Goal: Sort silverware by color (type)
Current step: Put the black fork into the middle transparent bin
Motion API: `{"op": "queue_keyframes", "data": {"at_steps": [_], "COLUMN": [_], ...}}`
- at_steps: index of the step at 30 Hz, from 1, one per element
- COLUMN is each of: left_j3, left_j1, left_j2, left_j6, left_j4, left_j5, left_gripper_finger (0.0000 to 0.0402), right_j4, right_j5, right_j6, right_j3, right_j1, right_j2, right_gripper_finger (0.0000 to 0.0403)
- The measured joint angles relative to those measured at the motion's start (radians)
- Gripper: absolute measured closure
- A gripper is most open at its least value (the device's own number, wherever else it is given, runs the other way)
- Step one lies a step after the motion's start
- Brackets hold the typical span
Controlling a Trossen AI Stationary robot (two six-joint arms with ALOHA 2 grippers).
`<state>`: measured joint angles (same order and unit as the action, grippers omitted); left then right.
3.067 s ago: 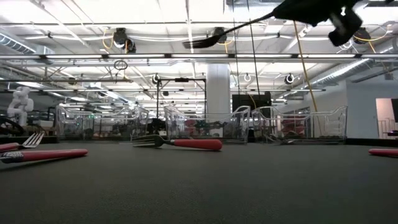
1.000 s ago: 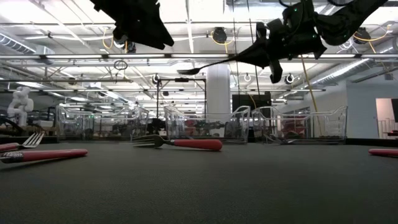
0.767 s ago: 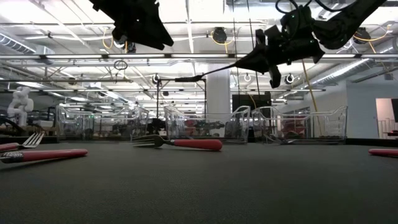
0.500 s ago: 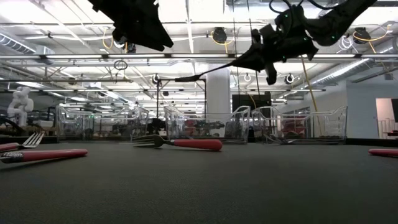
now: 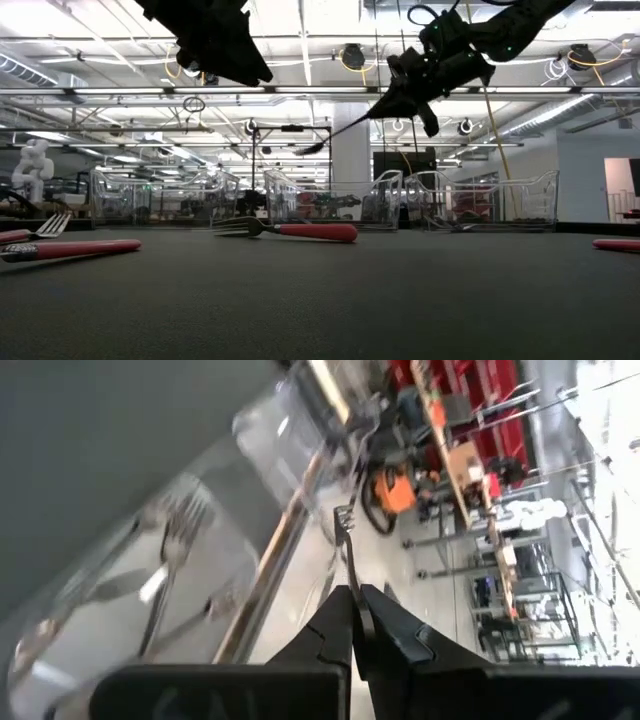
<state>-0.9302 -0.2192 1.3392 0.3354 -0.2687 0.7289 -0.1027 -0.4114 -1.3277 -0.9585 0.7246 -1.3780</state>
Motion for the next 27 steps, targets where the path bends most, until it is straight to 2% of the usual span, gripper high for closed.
{"op": "queue_keyframes", "data": {"at_steps": [10, 19, 27], "left_j3": [0.0, 0.0, 0.0], "left_j1": [0.0, 0.0, 0.0], "left_j2": [0.0, 0.0, 0.0], "left_j6": [0.031, 0.048, 0.051], "left_j4": [-0.047, -0.056, -0.06], "left_j5": [0.0, 0.0, -0.02], "left_gripper_finger": [0.0199, 0.0199, 0.0199], "right_j4": [0.124, 0.136, 0.129], "right_j5": [0.023, 0.075, 0.071], "right_j6": [-0.159, -0.177, -0.191], "right_j3": [0.0, 0.0, 0.0], "right_j1": [0.0, 0.002, -0.003], "right_j2": [0.0, -0.017, -0.11], "right_gripper_finger": [0.0399, 0.0399, 0.0399]}}
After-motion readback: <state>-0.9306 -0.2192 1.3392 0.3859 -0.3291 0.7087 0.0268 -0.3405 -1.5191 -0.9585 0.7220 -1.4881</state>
